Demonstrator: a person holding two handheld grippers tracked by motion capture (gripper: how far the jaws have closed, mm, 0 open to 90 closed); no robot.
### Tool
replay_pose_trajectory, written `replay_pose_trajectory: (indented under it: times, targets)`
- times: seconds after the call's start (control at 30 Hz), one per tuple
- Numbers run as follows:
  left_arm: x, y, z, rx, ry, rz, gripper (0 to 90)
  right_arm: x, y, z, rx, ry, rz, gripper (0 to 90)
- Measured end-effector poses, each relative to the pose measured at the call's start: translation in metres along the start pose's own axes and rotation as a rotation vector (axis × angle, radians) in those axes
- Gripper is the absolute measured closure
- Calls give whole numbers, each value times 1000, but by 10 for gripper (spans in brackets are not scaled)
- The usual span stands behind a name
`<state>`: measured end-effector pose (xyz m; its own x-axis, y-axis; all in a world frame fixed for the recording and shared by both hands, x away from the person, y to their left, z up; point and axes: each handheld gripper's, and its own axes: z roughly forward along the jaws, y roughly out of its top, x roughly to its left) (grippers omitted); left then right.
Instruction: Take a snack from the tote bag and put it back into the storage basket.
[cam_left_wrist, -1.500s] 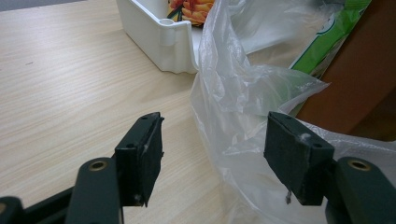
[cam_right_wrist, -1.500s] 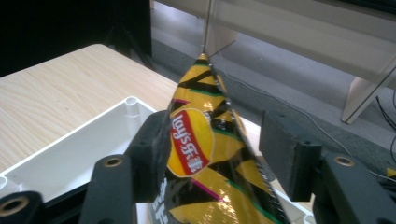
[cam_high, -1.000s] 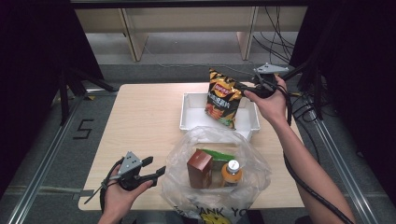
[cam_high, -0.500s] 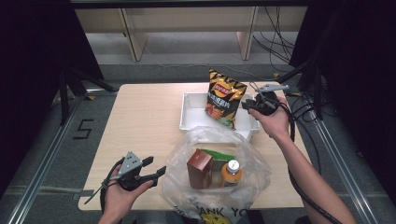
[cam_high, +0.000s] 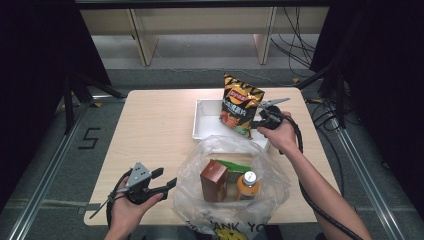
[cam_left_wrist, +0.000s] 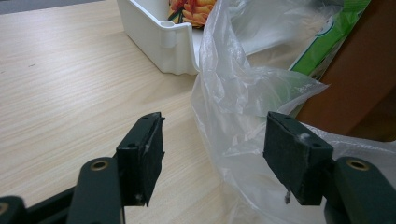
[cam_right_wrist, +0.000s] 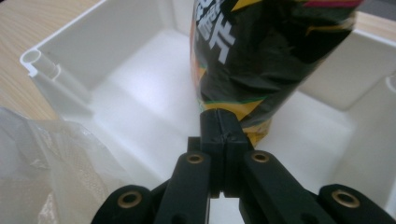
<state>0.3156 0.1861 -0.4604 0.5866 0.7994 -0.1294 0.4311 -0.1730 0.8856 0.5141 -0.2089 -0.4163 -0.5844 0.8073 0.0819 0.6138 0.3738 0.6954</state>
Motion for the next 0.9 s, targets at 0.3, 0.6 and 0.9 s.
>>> replay_pose_trajectory:
  times: [0.3, 0.6, 0.9]
  targets:
    - [1, 0, -1, 6, -1, 15, 373, 0, -1, 20, 69, 18, 13, 900]
    - [1, 0, -1, 6, 0, 5, 373, -1, -7, 36, 77, 8, -4, 900]
    - [1, 0, -1, 8, 1, 17, 373, 0, -5, 44, 130, 8, -22, 900]
